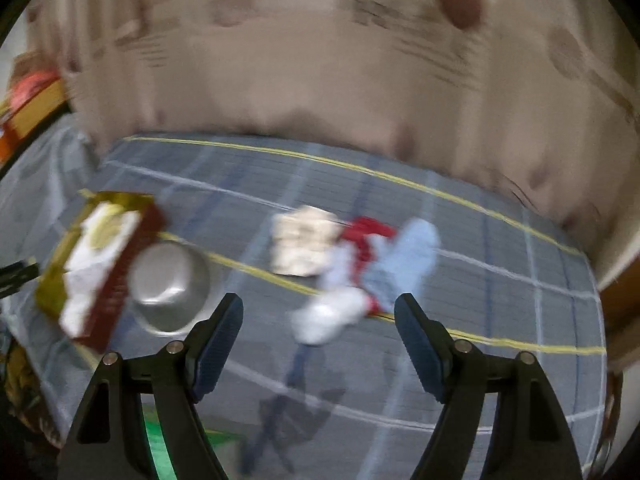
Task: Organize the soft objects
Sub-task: 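Reach the right gripper to the blue fuzzy towel and grasp it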
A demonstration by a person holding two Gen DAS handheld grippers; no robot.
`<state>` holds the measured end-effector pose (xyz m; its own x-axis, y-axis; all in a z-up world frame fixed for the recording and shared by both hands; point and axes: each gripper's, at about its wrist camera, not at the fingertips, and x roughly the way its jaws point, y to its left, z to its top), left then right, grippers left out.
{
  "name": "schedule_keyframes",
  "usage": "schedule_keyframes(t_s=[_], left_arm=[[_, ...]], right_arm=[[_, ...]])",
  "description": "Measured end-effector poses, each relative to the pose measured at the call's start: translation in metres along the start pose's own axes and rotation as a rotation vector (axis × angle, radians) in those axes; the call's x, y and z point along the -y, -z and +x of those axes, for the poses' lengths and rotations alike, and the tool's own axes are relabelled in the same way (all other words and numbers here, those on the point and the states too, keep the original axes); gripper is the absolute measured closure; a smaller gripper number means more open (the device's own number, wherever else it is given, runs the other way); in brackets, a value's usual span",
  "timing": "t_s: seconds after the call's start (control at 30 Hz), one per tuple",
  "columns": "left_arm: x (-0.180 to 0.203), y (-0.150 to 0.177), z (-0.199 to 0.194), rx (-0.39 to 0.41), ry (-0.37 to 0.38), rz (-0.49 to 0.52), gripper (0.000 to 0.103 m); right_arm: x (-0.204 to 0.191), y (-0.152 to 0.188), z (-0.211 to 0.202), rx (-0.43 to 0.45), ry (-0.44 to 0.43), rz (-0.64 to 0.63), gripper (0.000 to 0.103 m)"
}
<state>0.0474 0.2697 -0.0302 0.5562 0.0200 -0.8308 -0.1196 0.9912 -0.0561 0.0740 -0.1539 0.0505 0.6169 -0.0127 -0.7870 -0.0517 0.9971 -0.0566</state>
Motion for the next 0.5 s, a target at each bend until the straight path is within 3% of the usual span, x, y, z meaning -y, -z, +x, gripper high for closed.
schedule_keyframes(t_s=[0.17,0.5], left_arm=[[0.020,0.003,-0.005,0.003,0.045,0.043,0.025],[0.066,0.008,-0.009,-0.018,0.078,0.168,0.025]], right_arm=[[0.053,0.003,0.031,-0.035,0.043,0.106,0.027],[0.071,-0.009,0.086,-0.038,0.067,0.165,0.027]])
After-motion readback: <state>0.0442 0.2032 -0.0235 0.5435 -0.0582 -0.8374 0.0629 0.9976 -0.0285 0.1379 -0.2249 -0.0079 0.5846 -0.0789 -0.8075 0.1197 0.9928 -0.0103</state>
